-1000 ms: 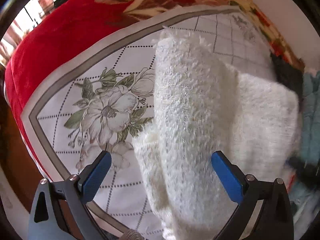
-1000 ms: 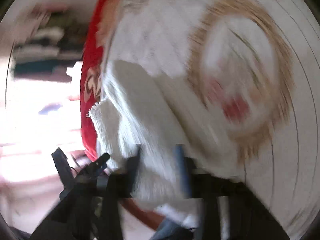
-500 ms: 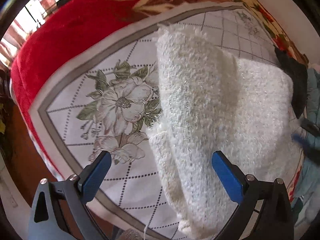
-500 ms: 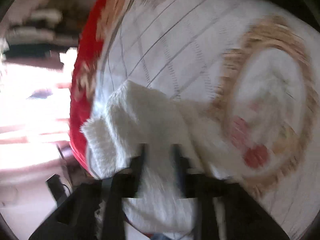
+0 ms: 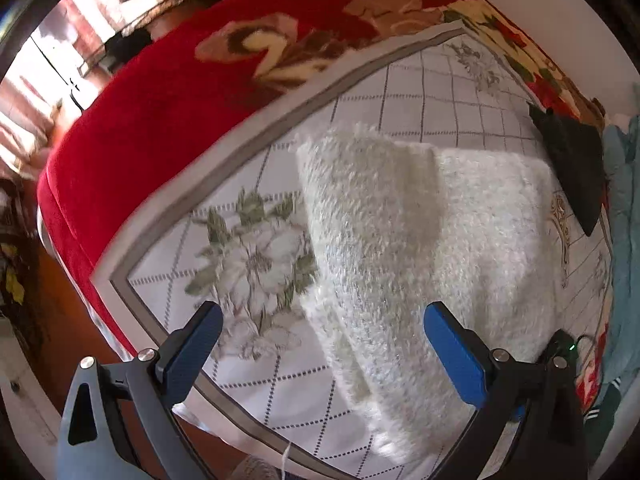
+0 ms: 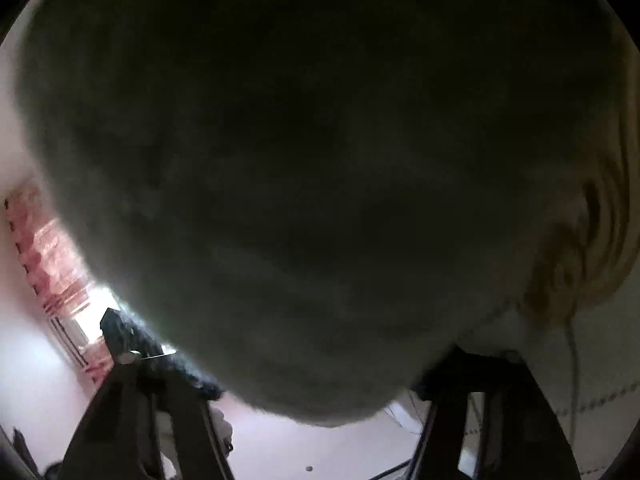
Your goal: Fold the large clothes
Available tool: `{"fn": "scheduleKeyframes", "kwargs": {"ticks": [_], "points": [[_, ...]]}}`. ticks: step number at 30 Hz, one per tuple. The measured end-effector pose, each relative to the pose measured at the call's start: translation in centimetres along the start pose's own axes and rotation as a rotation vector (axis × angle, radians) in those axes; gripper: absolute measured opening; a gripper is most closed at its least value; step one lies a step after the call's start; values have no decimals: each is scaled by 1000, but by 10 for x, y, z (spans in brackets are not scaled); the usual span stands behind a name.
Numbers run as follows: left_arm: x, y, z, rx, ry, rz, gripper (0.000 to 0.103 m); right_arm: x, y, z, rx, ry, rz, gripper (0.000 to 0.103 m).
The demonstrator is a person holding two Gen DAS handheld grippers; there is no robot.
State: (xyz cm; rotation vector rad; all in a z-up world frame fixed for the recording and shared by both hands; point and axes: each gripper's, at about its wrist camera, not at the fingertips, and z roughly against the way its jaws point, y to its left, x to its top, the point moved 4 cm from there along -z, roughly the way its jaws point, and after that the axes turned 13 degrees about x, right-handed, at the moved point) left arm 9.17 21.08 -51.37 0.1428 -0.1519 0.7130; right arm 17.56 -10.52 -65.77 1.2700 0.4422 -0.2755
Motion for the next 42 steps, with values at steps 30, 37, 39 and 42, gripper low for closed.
{"fn": "scheduleKeyframes", "kwargs": {"ticks": [30,37,39,42], "points": [[110,-145,-108,-387,136,-316,71,169,68,29,-144,97,227,93],[120,-140,-78,-367,46,-335,22,149,96,25,-122,-58,278,54],[123,-138,-69,-366,32,-346,20,140,104,29,-90,-86,272,53],[129,-139,-55,-366,11,-356,20,133,120,30,-47,-105,269,52]]}}
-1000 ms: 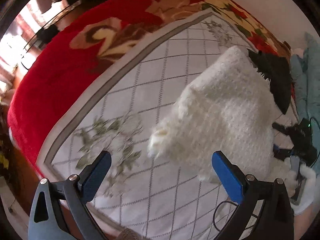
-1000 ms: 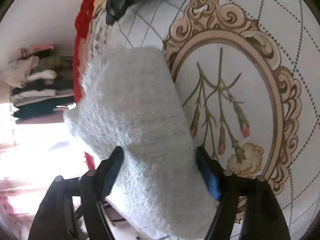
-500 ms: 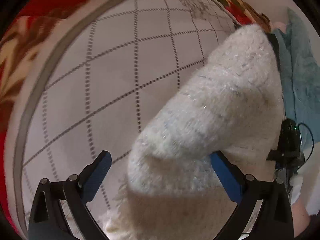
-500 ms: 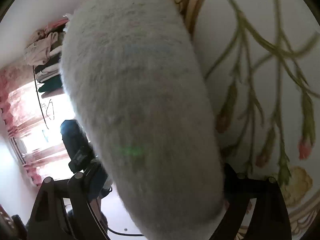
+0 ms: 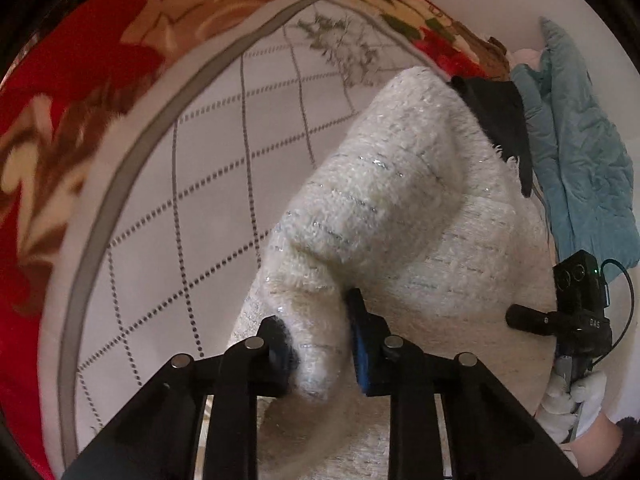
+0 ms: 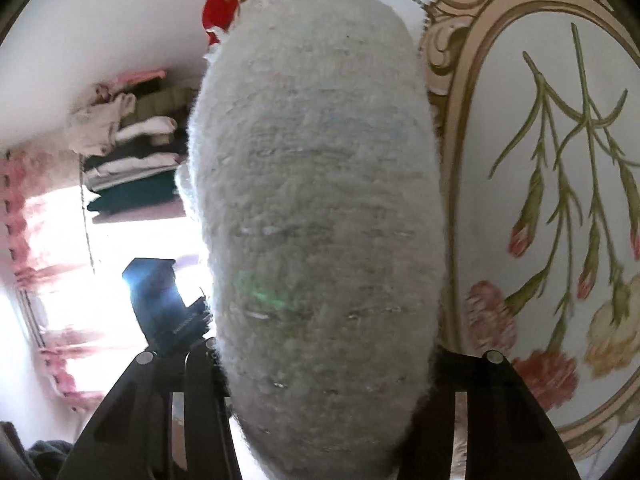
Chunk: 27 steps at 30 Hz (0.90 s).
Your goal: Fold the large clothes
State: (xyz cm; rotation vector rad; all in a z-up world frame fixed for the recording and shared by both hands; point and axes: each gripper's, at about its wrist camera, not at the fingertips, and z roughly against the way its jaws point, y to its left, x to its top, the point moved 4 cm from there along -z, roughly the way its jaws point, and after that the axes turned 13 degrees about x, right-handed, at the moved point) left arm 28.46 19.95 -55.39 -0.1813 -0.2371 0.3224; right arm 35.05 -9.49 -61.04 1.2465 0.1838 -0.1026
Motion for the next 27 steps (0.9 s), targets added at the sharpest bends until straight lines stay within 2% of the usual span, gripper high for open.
{"fn": "scheduleKeyframes", "kwargs": {"ticks": [3,8,13,17,21,24,27], "points": [[11,1,17,-8,-23,-3,20,-3,23,11,30,-9,23,51],[47,-17,52,-24,-86,-1,19,0,89,50,64,-19,95,51],[99,-45,87,-30,-151,3,19,43,149,82,112,-22,160,51],[158,-83,109,-35,-210,9,19,96,189,107,154,-34,217,51],[222,-130,103,-47,-254,-4,19,166,200,136,200,-50,254,51],[260,-178,70,-64,-261,-27,20,228,174,172,221,-82,259,51],[285,-227,13,-86,-230,-56,20,285,131,200,183,-121,244,51]]}}
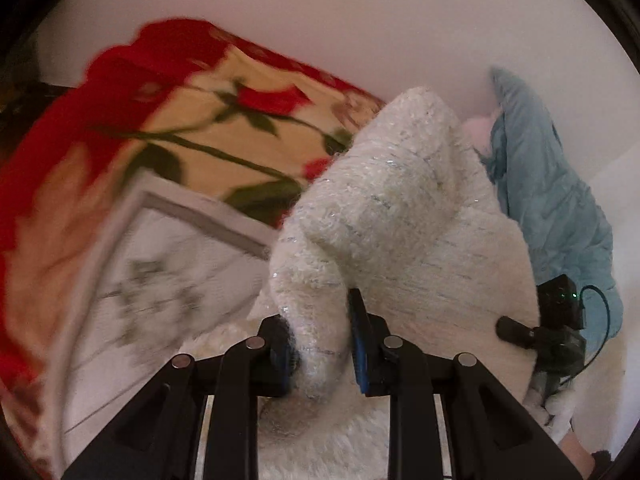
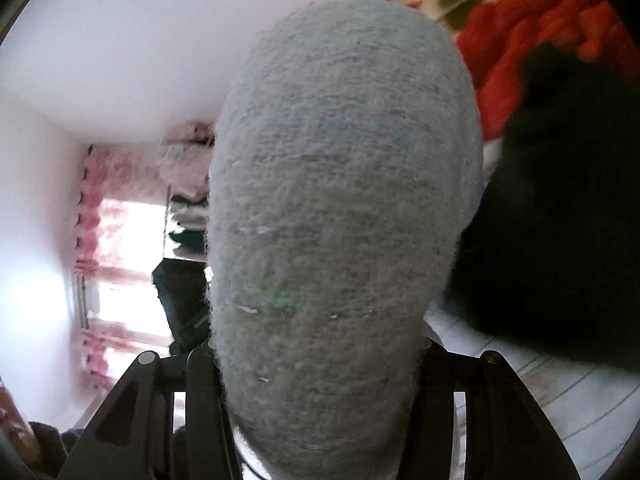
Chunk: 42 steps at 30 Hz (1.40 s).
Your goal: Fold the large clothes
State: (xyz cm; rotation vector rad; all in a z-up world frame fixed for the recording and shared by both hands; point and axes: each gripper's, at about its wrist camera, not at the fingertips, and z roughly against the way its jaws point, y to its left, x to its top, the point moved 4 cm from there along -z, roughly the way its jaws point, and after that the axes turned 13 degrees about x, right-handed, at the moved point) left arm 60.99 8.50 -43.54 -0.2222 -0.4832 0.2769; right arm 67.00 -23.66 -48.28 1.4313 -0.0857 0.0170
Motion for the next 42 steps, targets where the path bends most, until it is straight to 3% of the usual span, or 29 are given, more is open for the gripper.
{"fn": "scheduleKeyframes", "kwargs": {"ticks": [3,5,8,11,12,15,17,18,21,23,28,34,42], "points": [[-11,-34,-67,-23,75,-32,20,23,-66,50,-61,-42,-78,50],[-21,-49,-99,-25,123,-55,20,27,-92,70,-45,-46,-105,51],[-32,-61,-110,-7,119,-104,27,25,-106,82,-40,-44,-109,54],[-36,-60,-104,43,121,-121,36,23,-98,85,-139,-62,-107,66],[-37,-60,-101,63,122,-124,36,17,-95,89,-230,-63,-97,70],[-42,-63,-86,142,97,-153,54,4,-67,91,-496,-90,-28,83],[-45,-71,-77,204,77,-193,90,-6,-44,87,-665,-109,19,87],[-49,-74,-72,234,65,-212,97,-13,-33,86,-778,-119,35,89],[-55,-85,-48,305,6,-253,102,-37,7,72,-1084,-132,117,91],[-60,-92,-28,333,-29,-257,102,-57,23,66,-1217,-129,149,91],[-67,-101,30,345,-85,-231,103,-108,68,79,-1314,-179,177,91],[-88,-113,122,318,-115,-222,103,-168,176,79,-1393,-259,243,91],[-125,-125,260,318,-181,-250,103,-265,330,78,-1393,-356,313,91]]}}
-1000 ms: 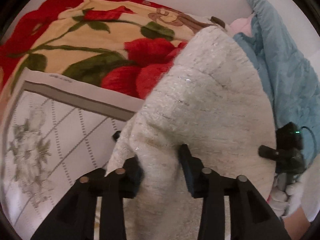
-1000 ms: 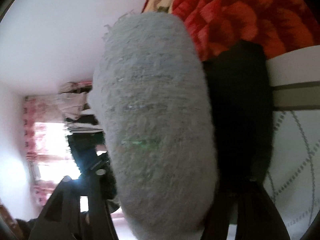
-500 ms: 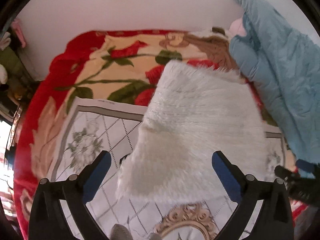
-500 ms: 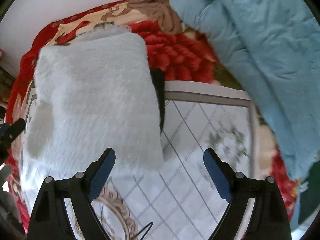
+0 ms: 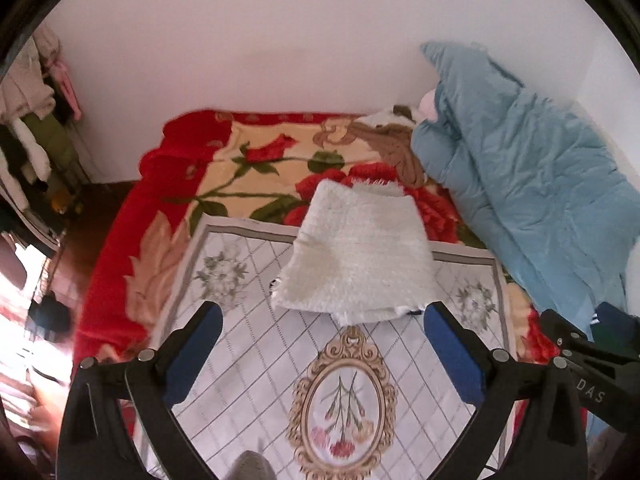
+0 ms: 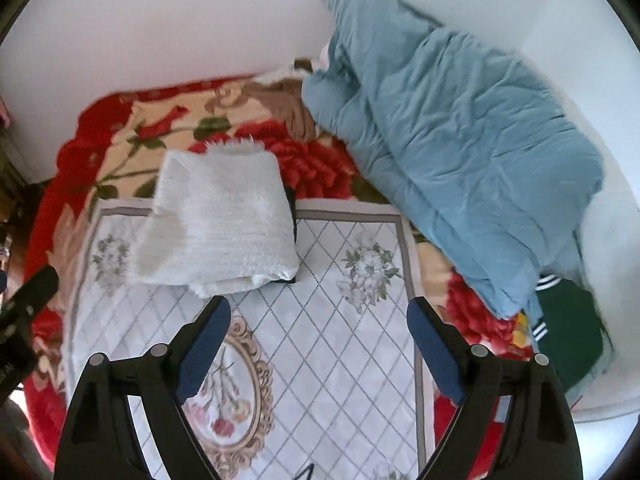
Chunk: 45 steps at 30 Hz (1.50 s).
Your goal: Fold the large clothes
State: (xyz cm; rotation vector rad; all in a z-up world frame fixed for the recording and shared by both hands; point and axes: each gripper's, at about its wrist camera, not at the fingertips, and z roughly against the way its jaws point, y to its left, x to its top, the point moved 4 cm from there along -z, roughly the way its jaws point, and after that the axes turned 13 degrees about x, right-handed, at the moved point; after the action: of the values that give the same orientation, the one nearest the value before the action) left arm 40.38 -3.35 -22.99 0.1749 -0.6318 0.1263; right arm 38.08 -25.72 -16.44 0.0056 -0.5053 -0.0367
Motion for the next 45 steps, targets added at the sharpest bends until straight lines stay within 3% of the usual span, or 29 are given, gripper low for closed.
{"fn": "scheduleKeyframes", "kwargs": {"ticks": [7,14,20,27,45], "points": [[-13,25,101,44,-62,-8,103,-20,7,125,23,-83,-10,91],[-22,44,171,42,-94,7,103,-48,9,224,29,-149,8,91],[-29,51,208,41,-113,-1,103,-68,14,283,28,-187,28,91],[-39,59,239,33,-125,1,103,-85,16,327,34,-215,29,91],[-50,74,268,49,-168,40,103,-91,19,353,30,-240,53,91]]}}
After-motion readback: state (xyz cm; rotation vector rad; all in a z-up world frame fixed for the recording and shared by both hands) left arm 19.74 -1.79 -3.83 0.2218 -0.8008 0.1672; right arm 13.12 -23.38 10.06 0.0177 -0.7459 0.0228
